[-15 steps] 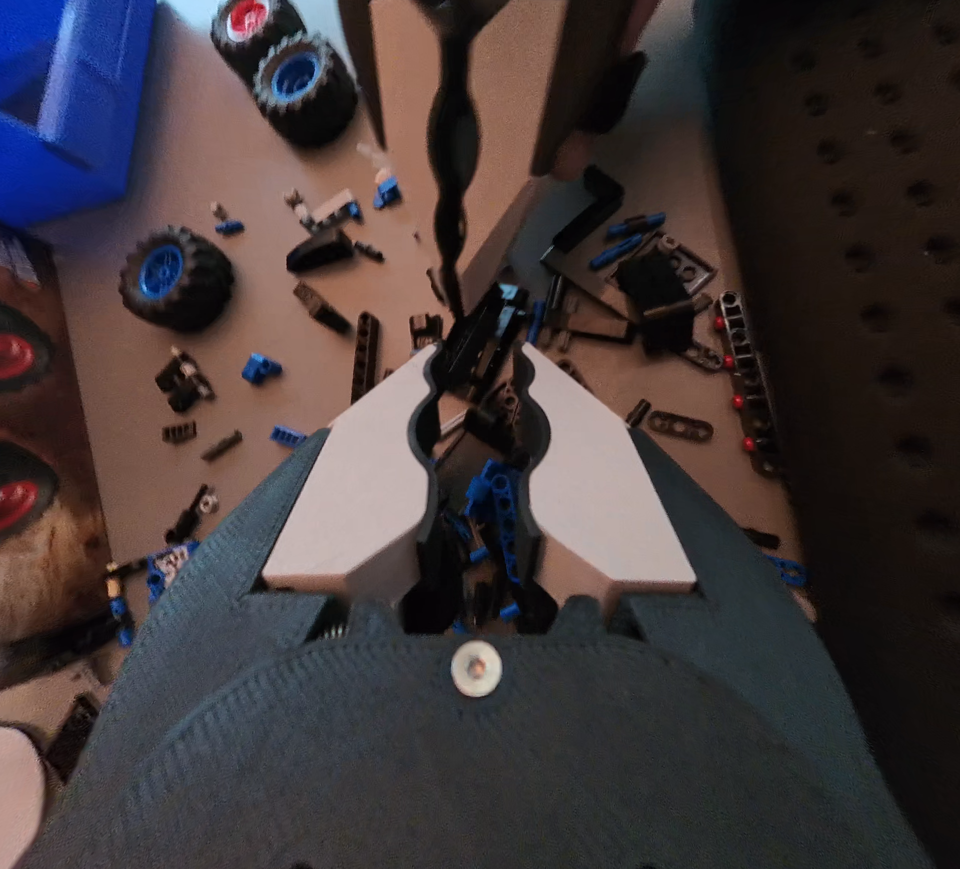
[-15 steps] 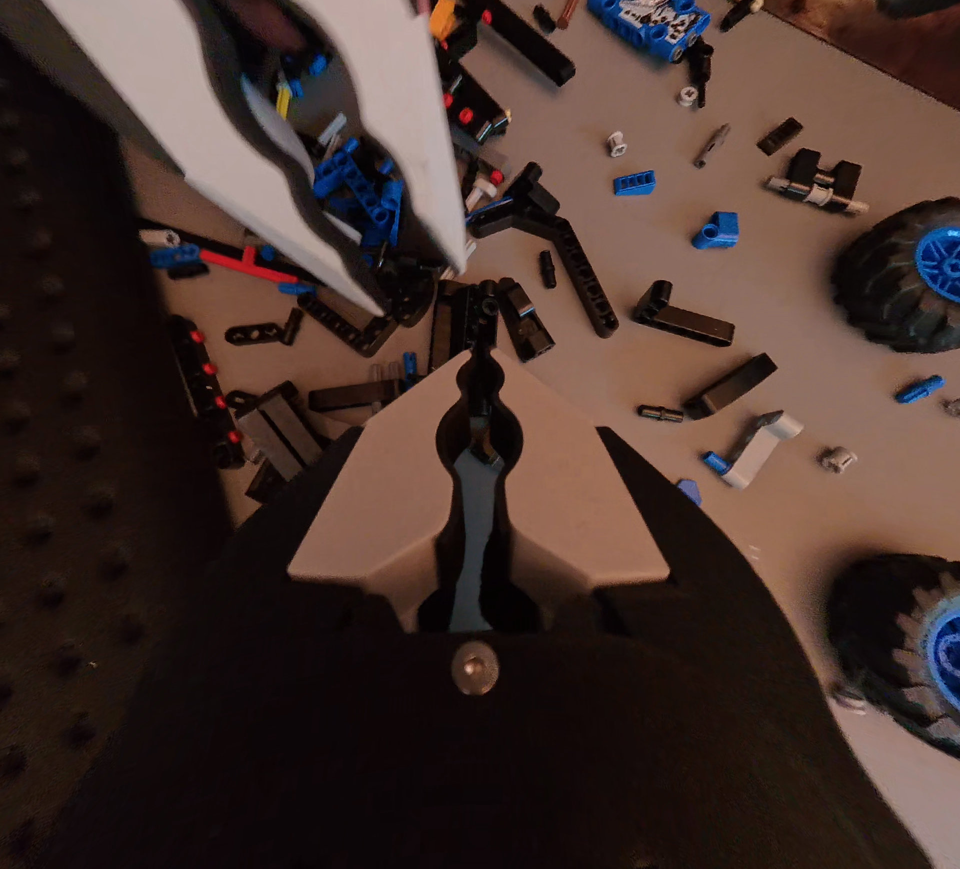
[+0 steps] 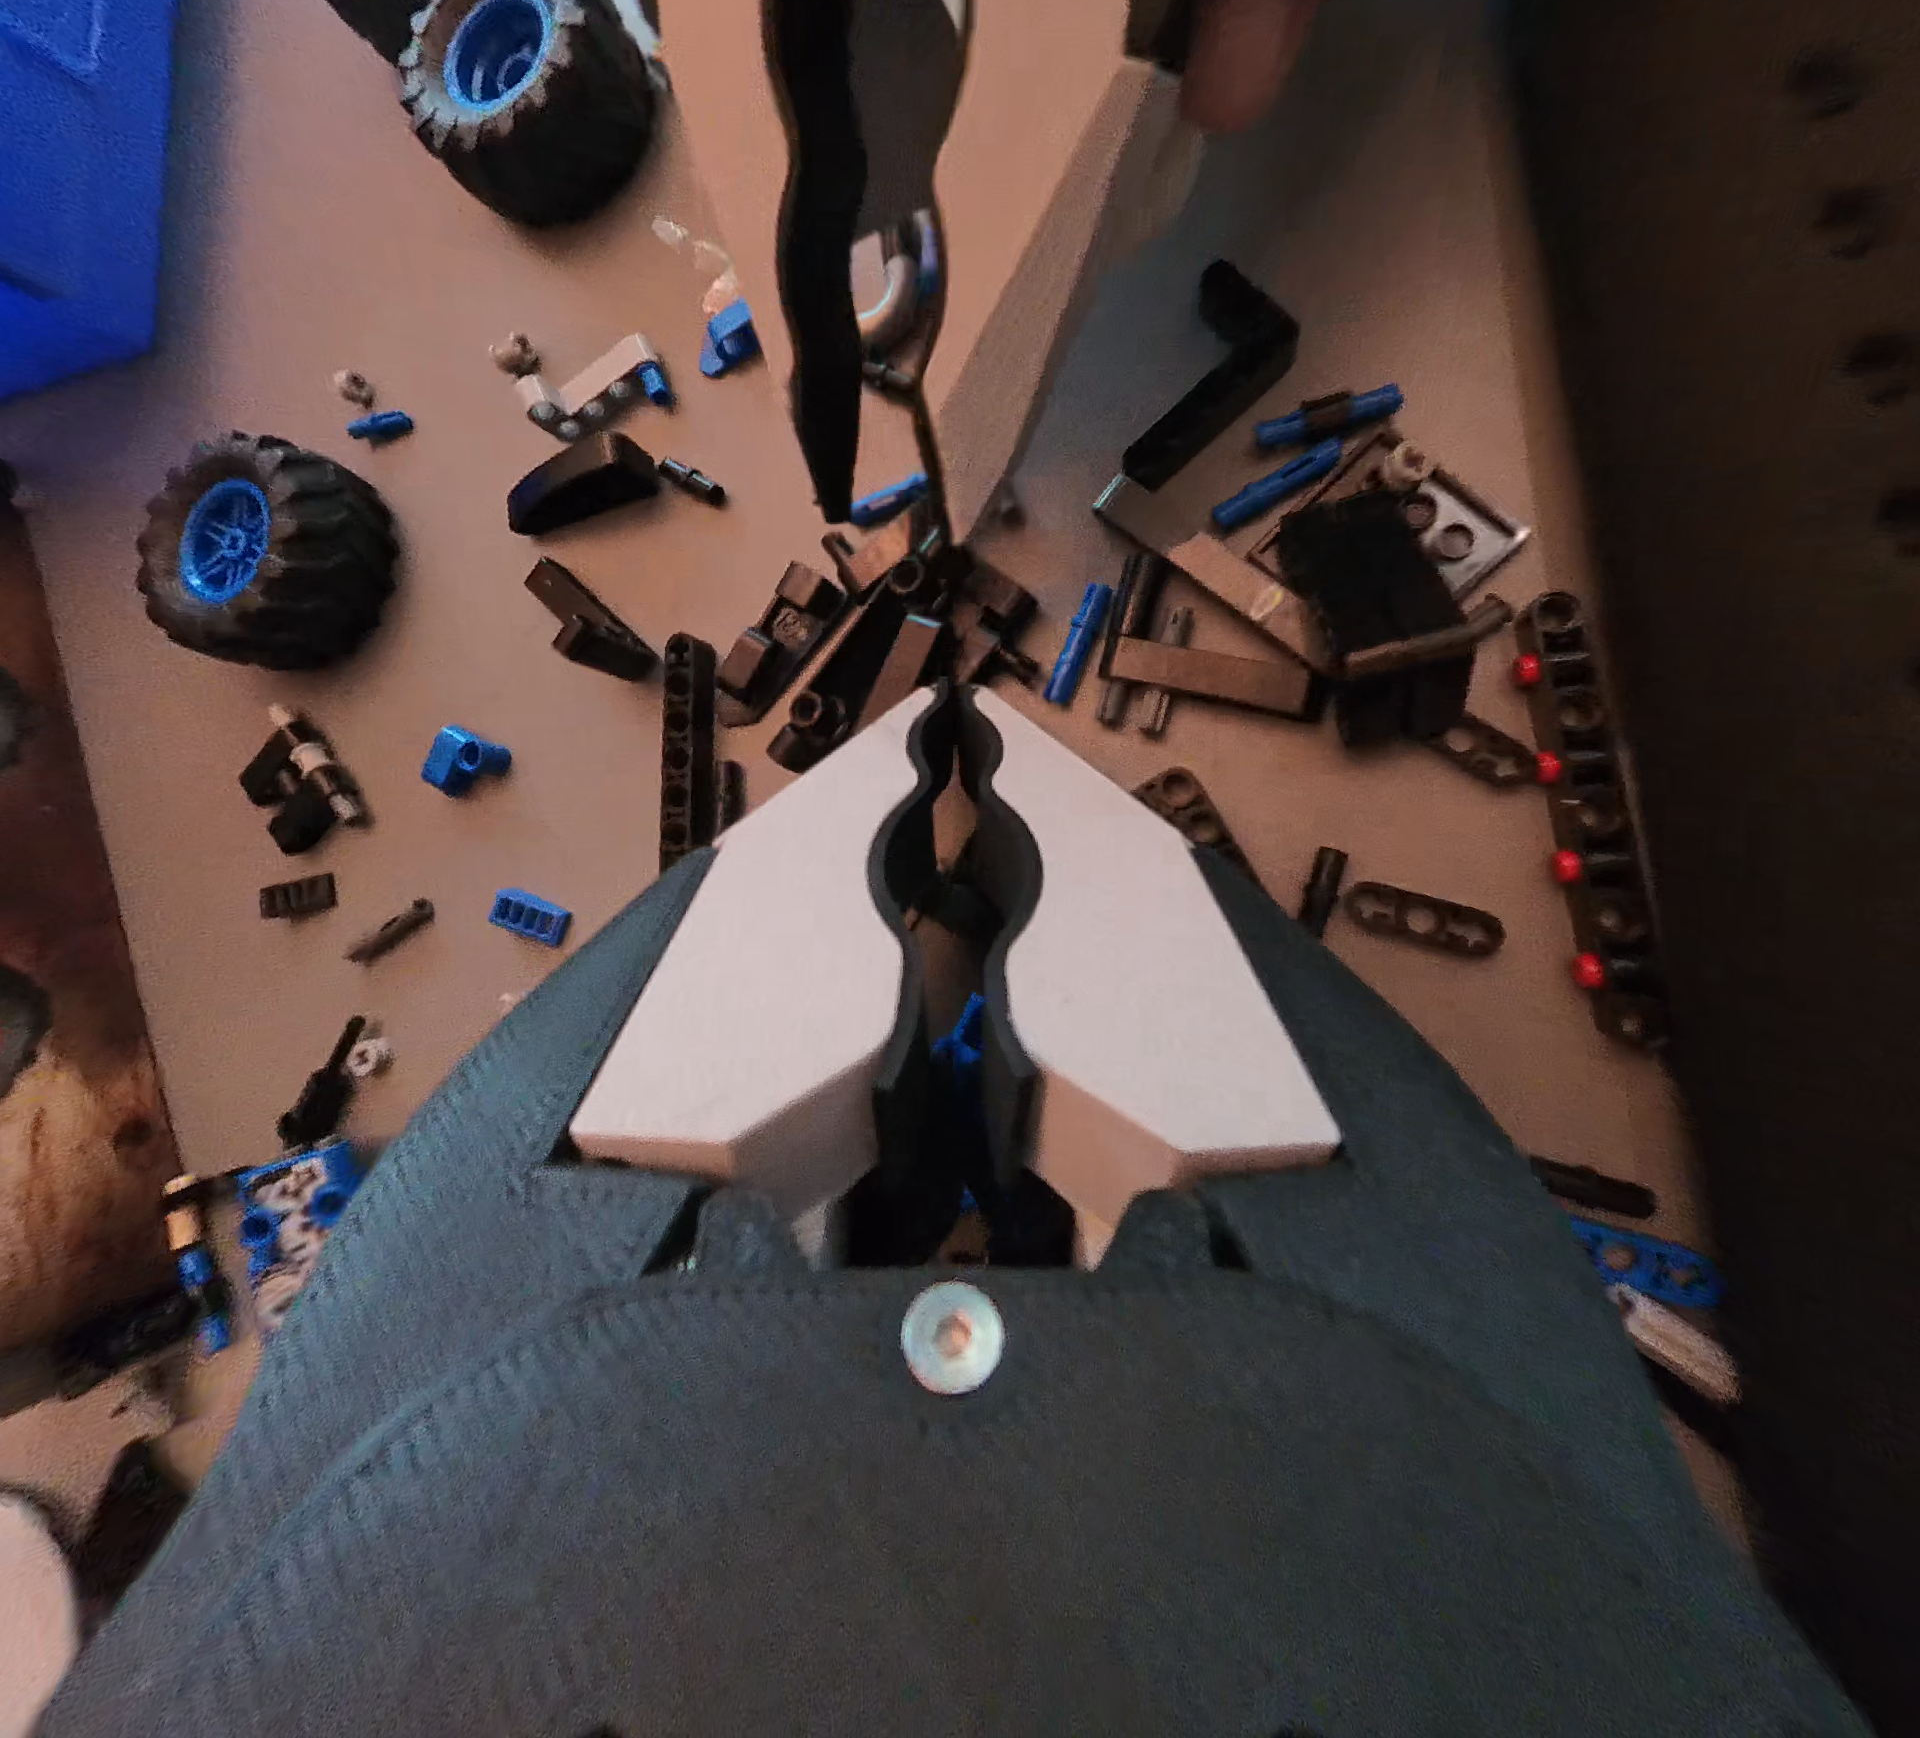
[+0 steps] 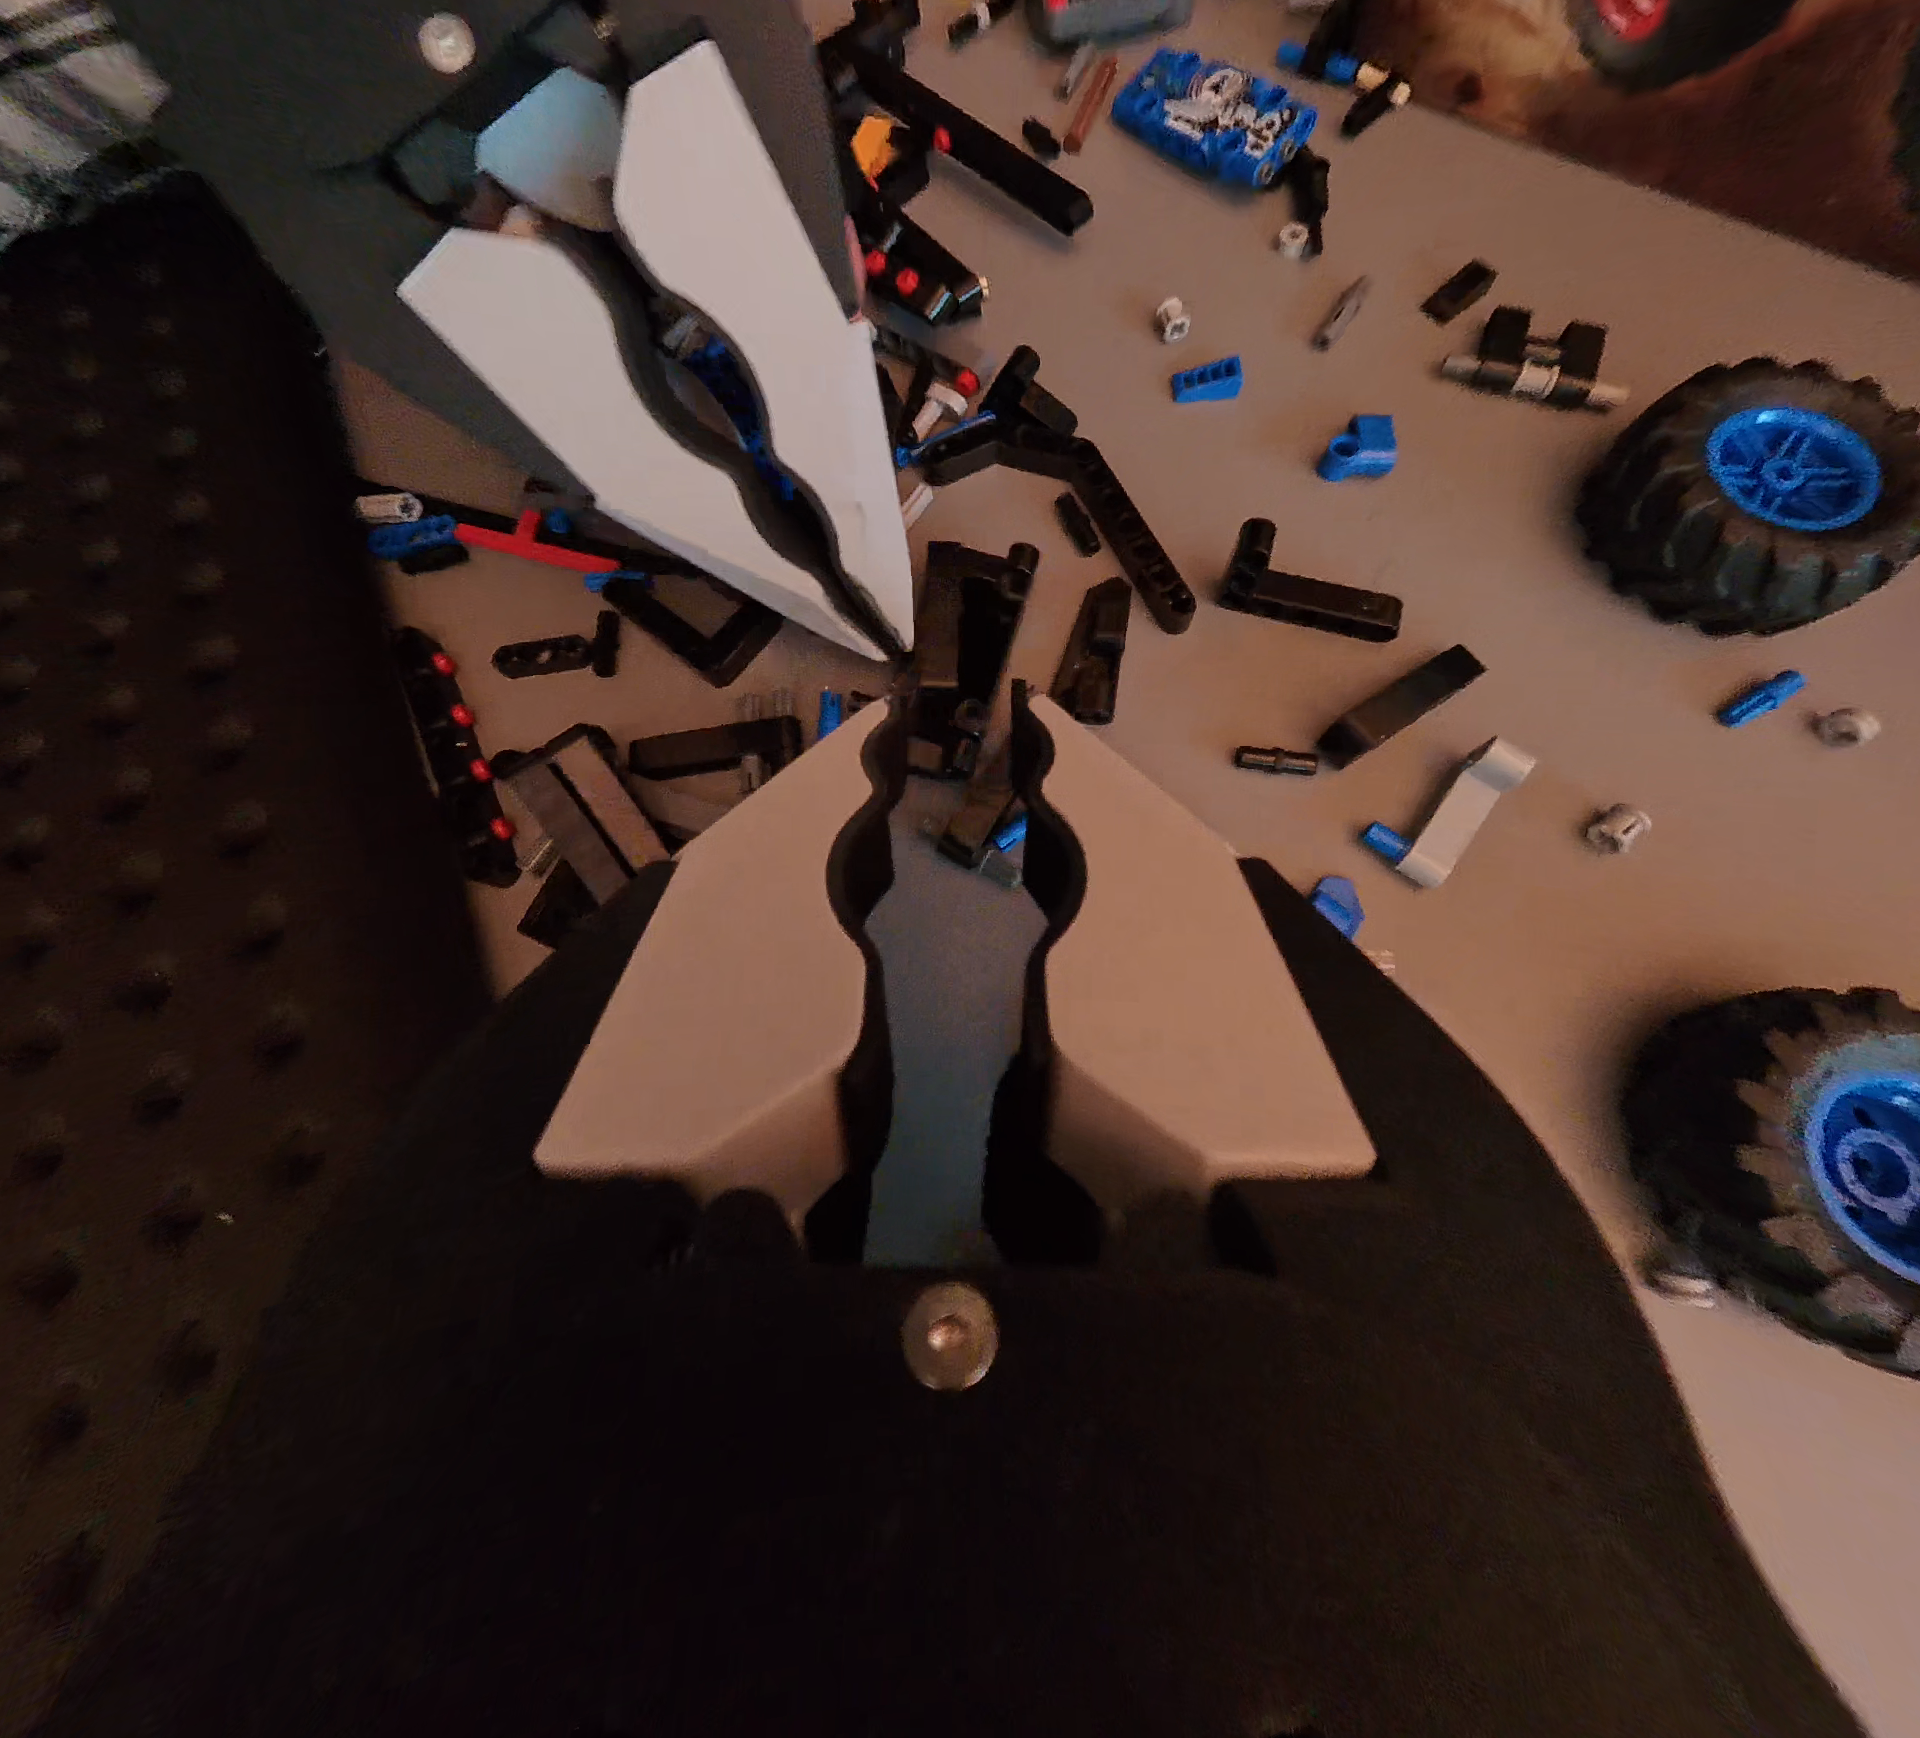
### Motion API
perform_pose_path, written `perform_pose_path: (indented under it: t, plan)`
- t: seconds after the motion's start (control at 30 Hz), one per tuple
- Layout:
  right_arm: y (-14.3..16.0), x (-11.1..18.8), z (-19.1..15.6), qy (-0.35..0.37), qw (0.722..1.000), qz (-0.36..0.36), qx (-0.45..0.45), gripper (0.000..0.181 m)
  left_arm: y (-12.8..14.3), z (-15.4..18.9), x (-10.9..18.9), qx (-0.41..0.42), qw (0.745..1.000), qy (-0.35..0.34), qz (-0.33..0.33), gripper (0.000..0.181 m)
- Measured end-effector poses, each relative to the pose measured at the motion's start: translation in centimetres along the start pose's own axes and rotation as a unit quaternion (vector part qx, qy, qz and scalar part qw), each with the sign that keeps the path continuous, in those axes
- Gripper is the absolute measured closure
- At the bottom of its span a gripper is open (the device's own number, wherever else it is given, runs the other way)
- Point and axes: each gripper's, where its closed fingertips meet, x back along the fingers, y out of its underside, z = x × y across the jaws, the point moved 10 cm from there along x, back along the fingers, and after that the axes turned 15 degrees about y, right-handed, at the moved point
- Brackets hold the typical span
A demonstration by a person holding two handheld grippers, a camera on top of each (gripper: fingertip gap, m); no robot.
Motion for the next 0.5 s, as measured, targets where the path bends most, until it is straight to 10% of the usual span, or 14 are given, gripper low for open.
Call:
perform_pose_path:
  t: [0.2, 0.5]
  plan:
    - [0.7, 0.8, -0.7, 0.019, 0.996, 0.028, 0.08, 0.152, -0.1, -0.8, 1.7, 0.057, 0.993, 0.03, 0.099, 0.181]
    - [0.9, -0.9, -2.0, 0.029, 0.986, -0.018, 0.161, 0.158, -0.5, 0.8, 0.0, -0.018, 1.0, 0.021, 0.012, 0.166]
